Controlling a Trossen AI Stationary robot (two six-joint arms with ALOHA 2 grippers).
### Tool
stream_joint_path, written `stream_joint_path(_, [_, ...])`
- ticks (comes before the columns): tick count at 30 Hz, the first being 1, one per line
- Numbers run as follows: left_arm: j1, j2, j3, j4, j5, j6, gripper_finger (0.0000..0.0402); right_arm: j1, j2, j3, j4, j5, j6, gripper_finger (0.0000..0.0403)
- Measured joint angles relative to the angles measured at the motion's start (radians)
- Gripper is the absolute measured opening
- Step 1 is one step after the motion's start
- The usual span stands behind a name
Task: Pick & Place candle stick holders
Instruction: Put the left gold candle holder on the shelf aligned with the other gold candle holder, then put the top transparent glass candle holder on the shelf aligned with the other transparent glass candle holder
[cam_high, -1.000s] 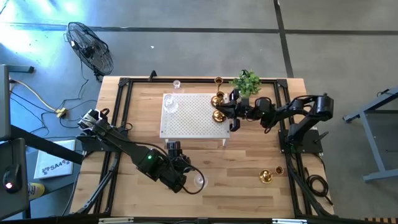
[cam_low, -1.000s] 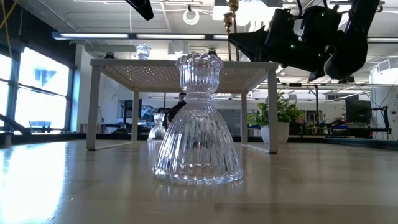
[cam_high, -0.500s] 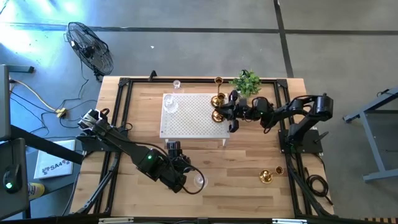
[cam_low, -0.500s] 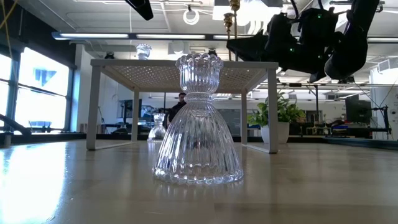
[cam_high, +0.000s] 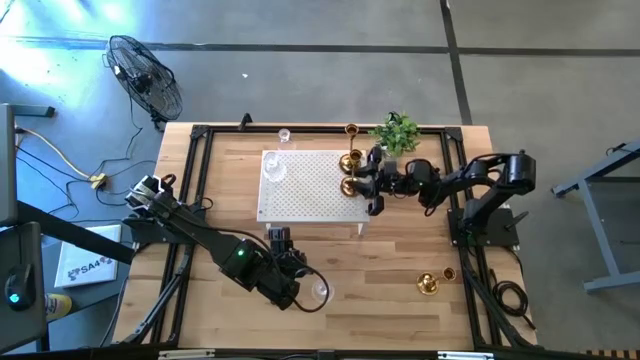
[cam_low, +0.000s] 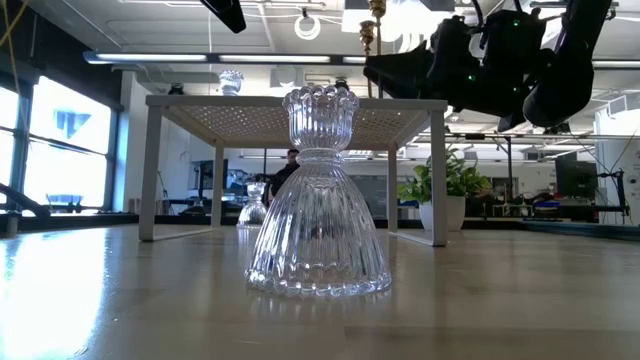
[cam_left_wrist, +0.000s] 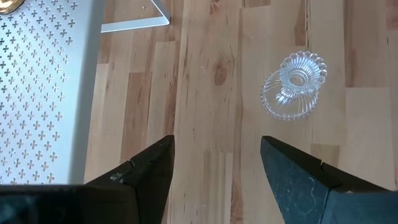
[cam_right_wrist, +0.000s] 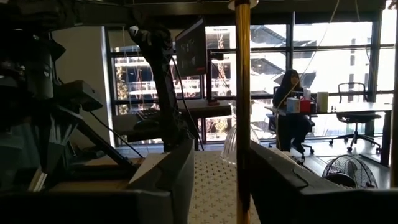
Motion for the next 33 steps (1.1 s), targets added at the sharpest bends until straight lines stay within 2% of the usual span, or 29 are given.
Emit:
stream_joint_path(8, [0.0,0.0,0.0,-0.003,0.001,0.0,0.0234,0.0,0.0,0.0,0.0,0.022,0.009,0.0207])
stream_joint_path(13, [-0.001,-0.002,0.0,-0.037,0.034,-0.003,0.0234,0.0,-0.019,0.0,-0.009,-0.005,0.01,0.0238])
stream_joint_path(20, [-0.012,-0.006,-0.001,-0.041,0.048,-0.003,0.0234,-0.001,-0.074,0.0,-0.091,-0.022,0.003,0.0245])
stream_joint_path(33, [-0.014,-0.006,-0.001,-0.035,0.061,-0.025,0.0234,0.0,-0.272,0.0,-0.414,-0.023,-0.078,0.0246])
